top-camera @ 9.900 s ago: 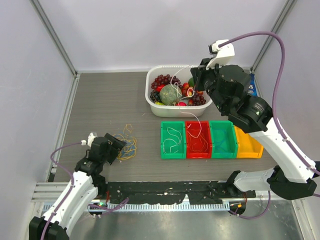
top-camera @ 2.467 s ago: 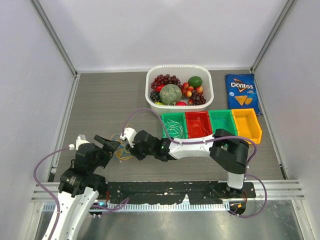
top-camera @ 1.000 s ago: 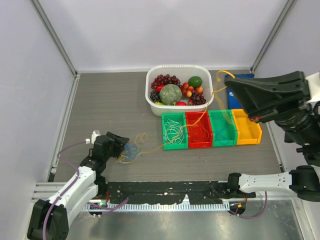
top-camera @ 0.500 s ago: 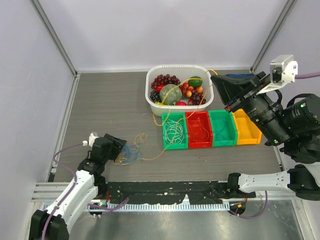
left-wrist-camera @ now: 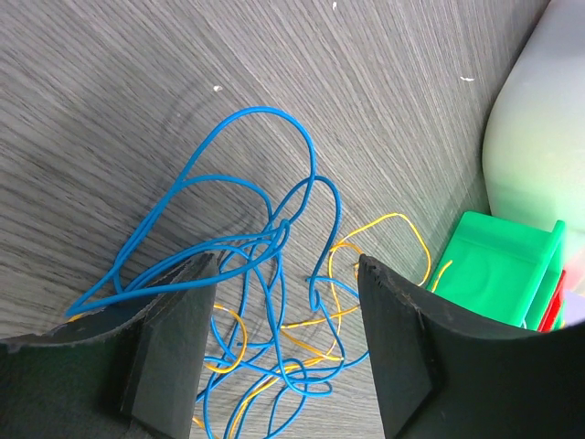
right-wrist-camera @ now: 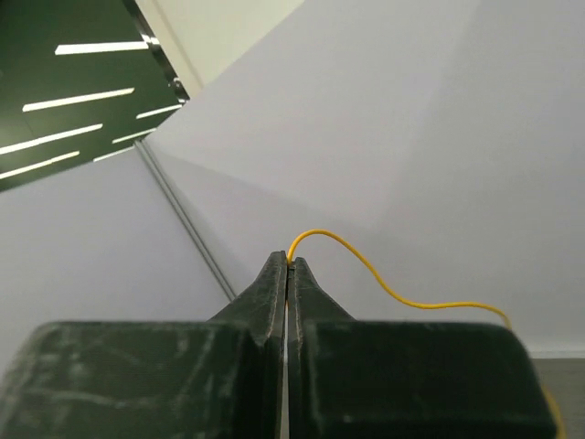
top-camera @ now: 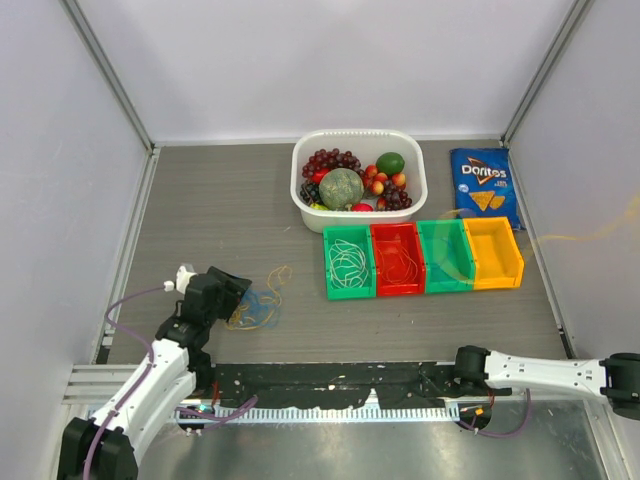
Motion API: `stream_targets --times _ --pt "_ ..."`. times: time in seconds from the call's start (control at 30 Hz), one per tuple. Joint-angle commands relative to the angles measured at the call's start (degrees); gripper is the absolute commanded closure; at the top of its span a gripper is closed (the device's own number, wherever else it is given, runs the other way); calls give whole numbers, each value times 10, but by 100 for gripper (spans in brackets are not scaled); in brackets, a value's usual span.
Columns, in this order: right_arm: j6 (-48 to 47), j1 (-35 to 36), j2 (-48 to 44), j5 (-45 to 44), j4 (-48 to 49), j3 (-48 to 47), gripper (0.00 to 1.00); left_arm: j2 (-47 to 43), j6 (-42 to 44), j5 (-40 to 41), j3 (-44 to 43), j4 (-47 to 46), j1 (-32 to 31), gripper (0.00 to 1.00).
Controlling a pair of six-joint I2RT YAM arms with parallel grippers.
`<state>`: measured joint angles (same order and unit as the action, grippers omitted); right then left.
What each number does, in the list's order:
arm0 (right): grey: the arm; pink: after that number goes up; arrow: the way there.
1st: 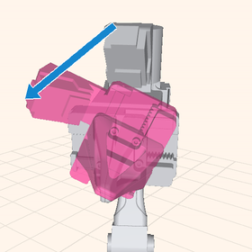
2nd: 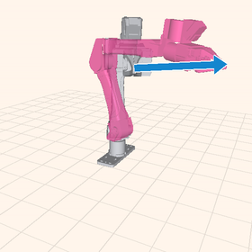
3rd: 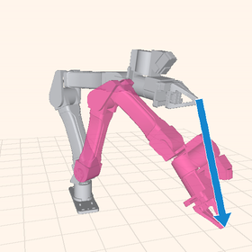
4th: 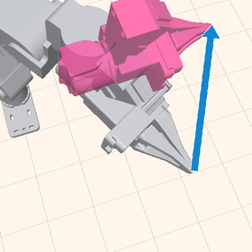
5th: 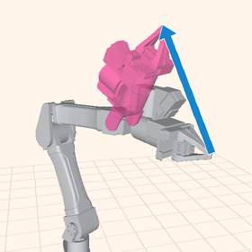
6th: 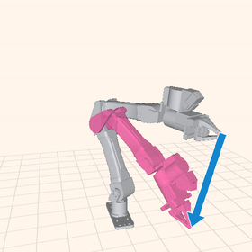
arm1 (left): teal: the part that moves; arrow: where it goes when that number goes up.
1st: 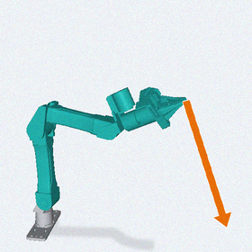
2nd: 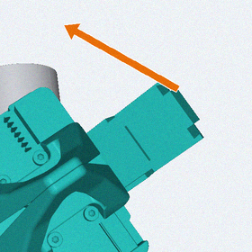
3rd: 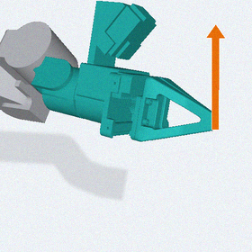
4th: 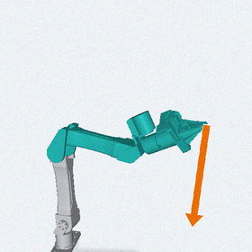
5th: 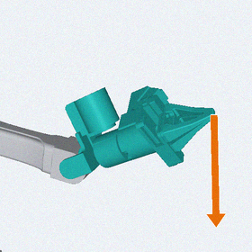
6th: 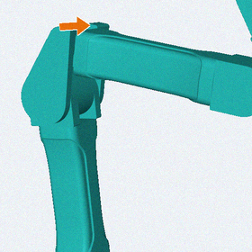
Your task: Untangle the cables
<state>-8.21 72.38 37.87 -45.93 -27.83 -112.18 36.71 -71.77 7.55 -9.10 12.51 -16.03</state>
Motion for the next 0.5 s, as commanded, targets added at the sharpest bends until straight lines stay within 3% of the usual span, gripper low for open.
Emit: stream_targets --times 0.0,0.17,0.33,0.47 --pt "-9 2 21 -12 -8 5 99 4 8 33 -8 27 4 32" --pt "11 2 24 4 5 79 99 -8 5 10 -21 24 4 31" --pt "20 2 101 53 -25 103 99 -31 22 -34 -62 48 4 21" --pt "10 1 136 35 -18 121 99 -62 30 -74 -87 60 4 13"
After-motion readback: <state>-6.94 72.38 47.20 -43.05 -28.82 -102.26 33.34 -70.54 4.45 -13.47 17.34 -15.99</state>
